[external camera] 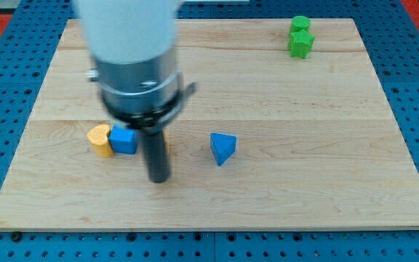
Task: Move the yellow hexagon to the right side of the red star
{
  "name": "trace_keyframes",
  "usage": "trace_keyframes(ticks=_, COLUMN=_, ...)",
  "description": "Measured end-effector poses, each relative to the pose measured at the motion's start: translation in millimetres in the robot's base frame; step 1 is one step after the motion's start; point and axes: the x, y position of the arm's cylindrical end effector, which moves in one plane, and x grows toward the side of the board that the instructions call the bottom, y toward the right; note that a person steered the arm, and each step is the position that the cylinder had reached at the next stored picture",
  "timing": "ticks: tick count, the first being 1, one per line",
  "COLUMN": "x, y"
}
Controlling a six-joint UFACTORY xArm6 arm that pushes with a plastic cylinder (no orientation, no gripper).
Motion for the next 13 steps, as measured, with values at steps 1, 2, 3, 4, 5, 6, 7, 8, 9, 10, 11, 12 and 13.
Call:
trace_keyframes(ticks=1, x=-36.0, y=3.8)
trace_keyframes(ticks=2, x=-71.4, y=51.1)
trace_keyframes(ticks=3, x=-105.6, y=67.3)
trace_keyframes(ticks=4, x=-135.2, y=64.2)
trace_keyframes(ticks=5, x=-154.0, y=54.1)
trace_keyframes(ticks=6, x=-145.7, y=47.8)
trace_keyframes(ticks=7, x=-145.7, y=11.2)
trace_keyframes(ticks=8, x=-169.2, y=16.4)
trace_keyframes(ticks=9, x=-196.1, y=27.7)
trace_keyframes(ticks=10, x=-212.5, y=39.4)
trace_keyframes(ticks=11, x=-195.3, y=76.4)
trace_keyframes(ticks=12, x=-152.9, y=60.4)
trace_keyframes(ticks=13, x=-183.6, y=4.2)
